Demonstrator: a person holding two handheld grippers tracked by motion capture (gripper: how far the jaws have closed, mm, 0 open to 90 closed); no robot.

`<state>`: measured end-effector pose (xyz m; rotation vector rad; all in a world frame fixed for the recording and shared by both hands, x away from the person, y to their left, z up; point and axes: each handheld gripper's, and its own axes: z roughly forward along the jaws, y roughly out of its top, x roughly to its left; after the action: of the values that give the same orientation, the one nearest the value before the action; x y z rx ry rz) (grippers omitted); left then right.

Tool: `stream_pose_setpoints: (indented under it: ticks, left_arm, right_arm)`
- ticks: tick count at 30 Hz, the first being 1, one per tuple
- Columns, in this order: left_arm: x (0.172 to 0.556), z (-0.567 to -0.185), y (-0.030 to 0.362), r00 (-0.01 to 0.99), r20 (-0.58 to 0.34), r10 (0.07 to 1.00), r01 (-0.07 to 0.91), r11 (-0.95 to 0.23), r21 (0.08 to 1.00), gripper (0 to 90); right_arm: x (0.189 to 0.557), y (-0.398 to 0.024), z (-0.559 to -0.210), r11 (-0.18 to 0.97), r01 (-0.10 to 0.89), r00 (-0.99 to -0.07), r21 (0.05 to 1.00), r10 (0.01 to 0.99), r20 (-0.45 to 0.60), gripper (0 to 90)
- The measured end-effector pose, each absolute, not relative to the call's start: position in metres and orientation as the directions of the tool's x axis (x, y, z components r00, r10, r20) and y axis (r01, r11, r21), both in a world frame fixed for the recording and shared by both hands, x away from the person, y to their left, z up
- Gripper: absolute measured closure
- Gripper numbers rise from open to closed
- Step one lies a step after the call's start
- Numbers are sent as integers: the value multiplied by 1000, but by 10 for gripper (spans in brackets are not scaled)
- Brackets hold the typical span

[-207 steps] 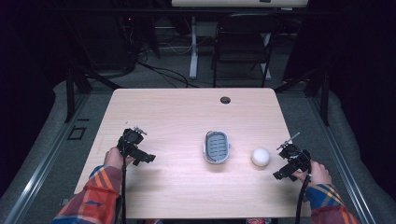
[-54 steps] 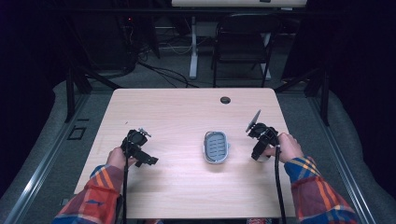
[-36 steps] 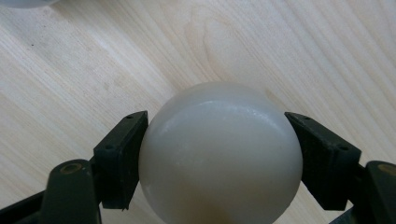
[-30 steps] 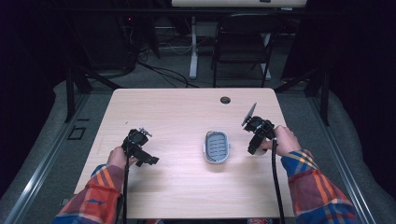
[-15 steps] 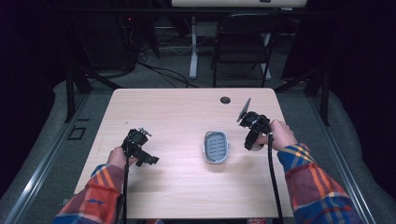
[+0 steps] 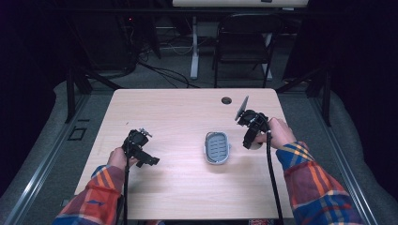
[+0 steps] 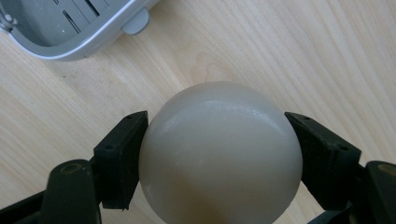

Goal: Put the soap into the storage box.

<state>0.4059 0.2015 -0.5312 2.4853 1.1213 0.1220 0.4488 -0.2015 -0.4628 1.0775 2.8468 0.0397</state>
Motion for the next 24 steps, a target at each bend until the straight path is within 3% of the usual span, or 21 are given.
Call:
stream_pose_setpoints:
  ticks: [24]
  left_arm:
    - [405,-531,201,676,-86,732,696,-596,400,0]
  right_arm:
    - [455,-166,-451,795,605,-789,55,607,-94,245]
